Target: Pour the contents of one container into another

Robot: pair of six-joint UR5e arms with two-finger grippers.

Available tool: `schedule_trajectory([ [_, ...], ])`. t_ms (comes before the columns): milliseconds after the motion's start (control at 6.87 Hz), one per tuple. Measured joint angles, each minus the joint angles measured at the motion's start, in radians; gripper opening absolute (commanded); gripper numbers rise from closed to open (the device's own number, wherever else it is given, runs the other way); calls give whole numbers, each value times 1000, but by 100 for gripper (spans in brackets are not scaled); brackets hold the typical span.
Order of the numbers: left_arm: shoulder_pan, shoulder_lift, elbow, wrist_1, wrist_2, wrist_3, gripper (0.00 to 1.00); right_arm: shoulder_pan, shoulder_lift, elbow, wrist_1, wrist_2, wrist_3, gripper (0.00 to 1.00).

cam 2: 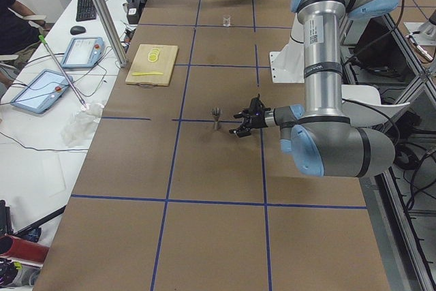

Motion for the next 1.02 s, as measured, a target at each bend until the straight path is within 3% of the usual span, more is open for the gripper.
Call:
schedule_trajectory([
  [583, 0, -123, 87, 42, 65, 1, 100, 0, 2, -2, 0, 0, -1, 100],
  [1020, -7, -141, 117, 44, 94, 1, 100, -1, 2, -4, 0, 0, 1, 100],
])
